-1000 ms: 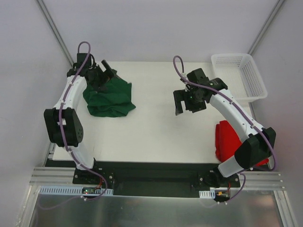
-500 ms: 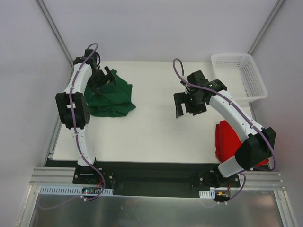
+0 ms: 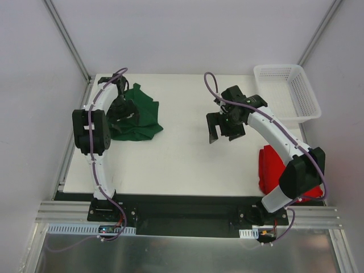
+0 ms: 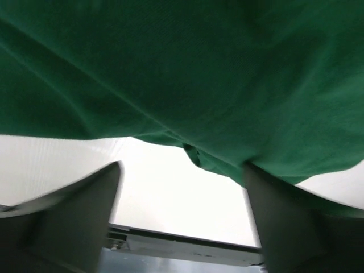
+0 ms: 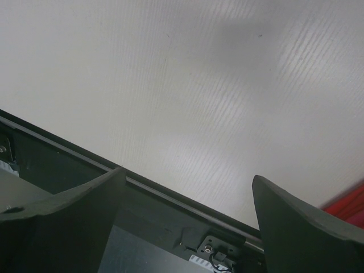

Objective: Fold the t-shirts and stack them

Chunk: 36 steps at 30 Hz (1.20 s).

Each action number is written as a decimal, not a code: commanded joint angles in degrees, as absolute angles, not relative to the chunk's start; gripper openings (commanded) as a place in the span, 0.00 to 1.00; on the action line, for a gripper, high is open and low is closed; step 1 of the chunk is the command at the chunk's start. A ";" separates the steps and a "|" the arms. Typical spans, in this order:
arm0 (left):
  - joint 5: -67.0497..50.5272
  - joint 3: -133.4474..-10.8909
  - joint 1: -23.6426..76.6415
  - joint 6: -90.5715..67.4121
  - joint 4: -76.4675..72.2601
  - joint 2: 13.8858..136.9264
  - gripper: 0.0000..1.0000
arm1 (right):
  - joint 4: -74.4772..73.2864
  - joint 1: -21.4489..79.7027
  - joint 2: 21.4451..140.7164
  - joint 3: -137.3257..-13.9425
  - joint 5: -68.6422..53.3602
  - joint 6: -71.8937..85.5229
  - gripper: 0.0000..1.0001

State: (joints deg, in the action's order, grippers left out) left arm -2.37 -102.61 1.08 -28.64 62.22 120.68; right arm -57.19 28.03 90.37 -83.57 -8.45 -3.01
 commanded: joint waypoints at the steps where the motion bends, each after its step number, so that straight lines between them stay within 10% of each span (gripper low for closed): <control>1: -1.32 -106.17 1.23 -27.07 63.63 122.34 0.66 | -57.13 28.04 90.35 -85.34 -9.58 -2.81 0.96; 2: -1.23 -106.35 1.23 -26.98 63.55 122.43 0.53 | -57.22 28.12 90.35 -85.34 -9.49 -2.90 0.96; 3: -1.23 -106.61 1.32 -26.81 63.46 122.61 0.10 | -57.22 28.04 90.35 -85.25 -9.49 -2.90 0.96; 4: -0.97 -107.13 1.32 -26.72 63.46 122.69 0.00 | -57.13 28.04 90.26 -85.17 -9.67 -2.81 0.96; 13: 1.84 -112.75 6.32 -28.21 61.53 109.18 0.00 | -56.78 28.12 91.32 -86.13 -10.81 -2.90 0.96; 19: 6.23 -110.66 6.59 -25.58 60.91 109.85 0.46 | -57.30 28.04 92.37 -87.63 -12.30 -2.99 0.96; 23: 9.92 -108.20 6.42 -24.26 63.63 114.87 0.99 | -57.74 28.12 91.85 -87.02 -12.22 -3.43 0.96; 36: 13.01 -110.82 5.37 -21.36 64.25 121.81 0.99 | -57.92 27.95 89.03 -82.35 -12.30 -4.57 0.96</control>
State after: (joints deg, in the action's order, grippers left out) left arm 11.18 -105.71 6.28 -23.22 62.46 120.99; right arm -57.32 28.03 92.23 -82.54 -11.42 -3.64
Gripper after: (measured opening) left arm 0.992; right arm 0.960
